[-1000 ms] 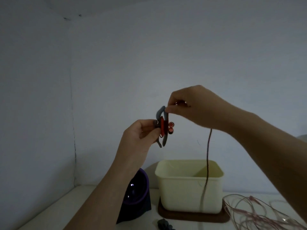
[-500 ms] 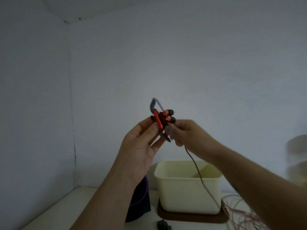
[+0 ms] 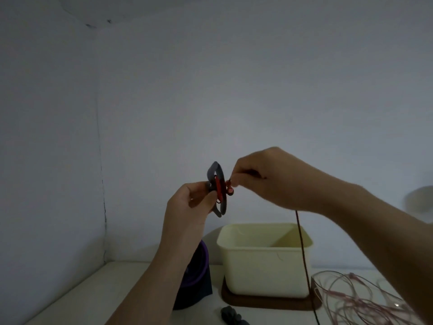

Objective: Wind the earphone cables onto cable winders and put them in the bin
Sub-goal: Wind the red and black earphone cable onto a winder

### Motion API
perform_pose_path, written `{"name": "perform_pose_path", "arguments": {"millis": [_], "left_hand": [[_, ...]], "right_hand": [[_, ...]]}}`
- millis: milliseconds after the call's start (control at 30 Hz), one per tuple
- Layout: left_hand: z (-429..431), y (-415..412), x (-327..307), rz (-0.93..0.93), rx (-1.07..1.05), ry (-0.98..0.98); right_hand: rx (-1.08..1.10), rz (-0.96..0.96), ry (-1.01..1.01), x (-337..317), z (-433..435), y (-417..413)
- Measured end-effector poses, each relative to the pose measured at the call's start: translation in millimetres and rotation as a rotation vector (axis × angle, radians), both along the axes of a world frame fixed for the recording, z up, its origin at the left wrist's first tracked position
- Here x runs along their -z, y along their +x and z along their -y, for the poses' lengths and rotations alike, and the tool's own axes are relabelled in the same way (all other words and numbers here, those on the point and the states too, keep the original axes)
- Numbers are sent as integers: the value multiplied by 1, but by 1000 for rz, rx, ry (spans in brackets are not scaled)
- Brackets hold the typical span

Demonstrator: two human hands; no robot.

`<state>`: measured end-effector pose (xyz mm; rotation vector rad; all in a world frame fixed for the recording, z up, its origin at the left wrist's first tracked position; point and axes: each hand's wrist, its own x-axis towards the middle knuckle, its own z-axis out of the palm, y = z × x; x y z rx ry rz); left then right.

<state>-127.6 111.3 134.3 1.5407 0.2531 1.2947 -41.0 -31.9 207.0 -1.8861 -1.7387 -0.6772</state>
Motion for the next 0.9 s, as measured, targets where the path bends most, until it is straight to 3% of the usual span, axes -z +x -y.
{"name": "perform_pose_path", "arguments": {"millis": [67, 233, 333, 433, 633, 833, 900], "left_hand": [[2, 1, 0, 26, 77, -73], [-6, -6, -9, 302, 511, -544], [-6, -7, -12, 385, 571, -710], [-1, -4, -10, 385, 611, -756], [-8, 7, 5, 191, 402, -512], [6, 9, 11, -102, 28, -22], [13, 7, 11, -178, 11, 87]], "right_hand": [[-35, -35, 6, -5, 3, 1], [-33, -43, -84, 11, 4, 9], [7, -15, -156, 32, -3, 18], [-5, 10, -209, 47, -10, 17], [-48, 38, -219, 39, -6, 5], [-77, 20, -117, 16, -3, 9], [-71, -10, -64, 7, -1, 16]]}}
